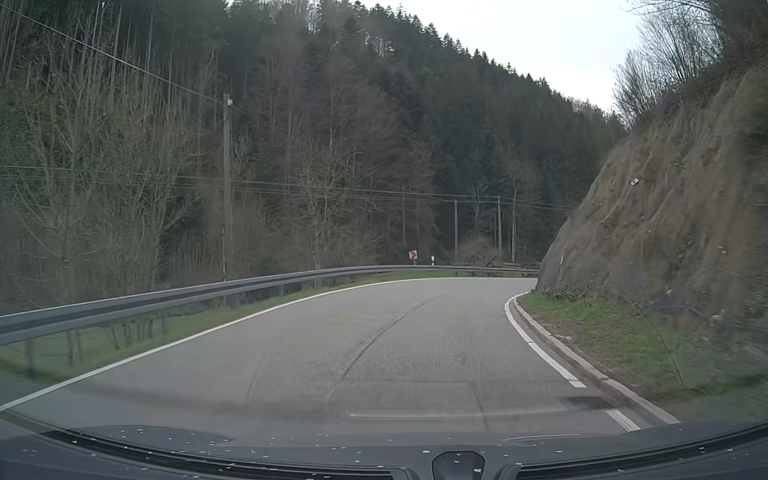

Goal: Follow the waypoints while adhering to traffic rules and regulations

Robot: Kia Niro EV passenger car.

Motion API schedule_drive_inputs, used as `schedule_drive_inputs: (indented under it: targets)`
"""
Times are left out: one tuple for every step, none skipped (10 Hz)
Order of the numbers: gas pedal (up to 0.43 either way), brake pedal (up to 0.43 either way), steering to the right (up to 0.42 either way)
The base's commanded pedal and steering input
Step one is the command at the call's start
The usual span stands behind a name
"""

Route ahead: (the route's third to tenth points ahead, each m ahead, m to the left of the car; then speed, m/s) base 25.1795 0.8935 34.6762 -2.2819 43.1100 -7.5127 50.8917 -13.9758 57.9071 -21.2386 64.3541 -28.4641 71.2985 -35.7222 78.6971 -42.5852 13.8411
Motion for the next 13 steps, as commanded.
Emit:
schedule_drive_inputs:
  targets:
    - [0.0, 0.238, 0.02]
    - [0.0, 0.226, 0.022]
    - [0.0, 0.207, 0.028]
    - [0.0, 0.213, 0.038]
    - [0.0, 0.22, 0.049]
    - [0.0, 0.22, 0.055]
    - [0.0, 0.22, 0.059]
    - [0.0, 0.22, 0.06]
    - [0.0, 0.22, 0.061]
    - [0.0, 0.213, 0.065]
    - [0.0, 0.22, 0.071]
    - [0.0, 0.22, 0.075]
    - [0.0, 0.22, 0.076]
